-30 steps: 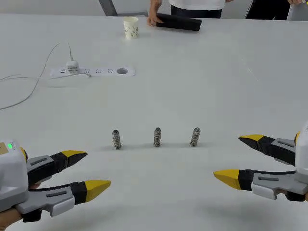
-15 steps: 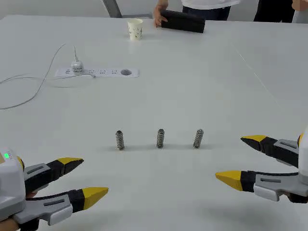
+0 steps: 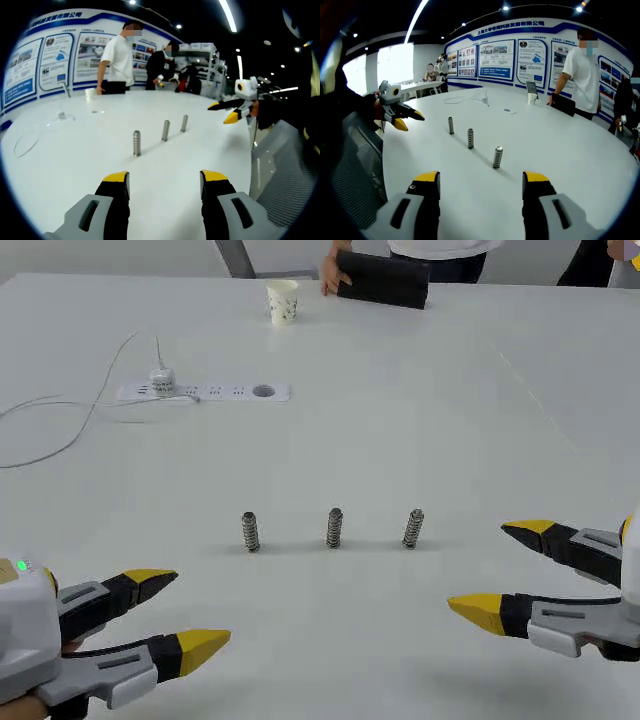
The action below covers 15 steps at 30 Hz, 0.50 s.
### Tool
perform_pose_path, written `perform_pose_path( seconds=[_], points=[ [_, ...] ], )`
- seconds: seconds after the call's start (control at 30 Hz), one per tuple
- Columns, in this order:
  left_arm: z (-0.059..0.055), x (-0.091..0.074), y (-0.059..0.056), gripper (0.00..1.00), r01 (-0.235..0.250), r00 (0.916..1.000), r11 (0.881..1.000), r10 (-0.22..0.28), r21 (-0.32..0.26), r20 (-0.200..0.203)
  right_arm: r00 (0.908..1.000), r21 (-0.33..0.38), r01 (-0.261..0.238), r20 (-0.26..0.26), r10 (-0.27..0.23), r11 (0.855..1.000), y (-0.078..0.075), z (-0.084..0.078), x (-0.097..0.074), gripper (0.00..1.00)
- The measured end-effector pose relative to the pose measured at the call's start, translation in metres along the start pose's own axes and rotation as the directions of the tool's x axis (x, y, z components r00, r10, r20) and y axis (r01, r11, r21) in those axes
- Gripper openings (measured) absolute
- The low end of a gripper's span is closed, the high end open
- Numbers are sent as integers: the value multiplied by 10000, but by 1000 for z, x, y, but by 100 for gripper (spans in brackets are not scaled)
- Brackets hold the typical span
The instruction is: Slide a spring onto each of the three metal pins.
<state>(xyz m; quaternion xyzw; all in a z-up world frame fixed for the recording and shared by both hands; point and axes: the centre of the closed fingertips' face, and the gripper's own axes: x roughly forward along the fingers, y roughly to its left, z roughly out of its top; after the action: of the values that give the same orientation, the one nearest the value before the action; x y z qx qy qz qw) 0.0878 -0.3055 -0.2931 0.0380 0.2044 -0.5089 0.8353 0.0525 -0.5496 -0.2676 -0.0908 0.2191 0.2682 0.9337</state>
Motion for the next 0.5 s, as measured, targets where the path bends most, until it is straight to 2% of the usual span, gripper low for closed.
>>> perform_pose_path(
  seconds=[0.5],
  points=[
    [1,1,1,59,-51,10000,10000,52,-55,78,10000,1,27,47,-27,10000,1,2,1,68]
  ],
)
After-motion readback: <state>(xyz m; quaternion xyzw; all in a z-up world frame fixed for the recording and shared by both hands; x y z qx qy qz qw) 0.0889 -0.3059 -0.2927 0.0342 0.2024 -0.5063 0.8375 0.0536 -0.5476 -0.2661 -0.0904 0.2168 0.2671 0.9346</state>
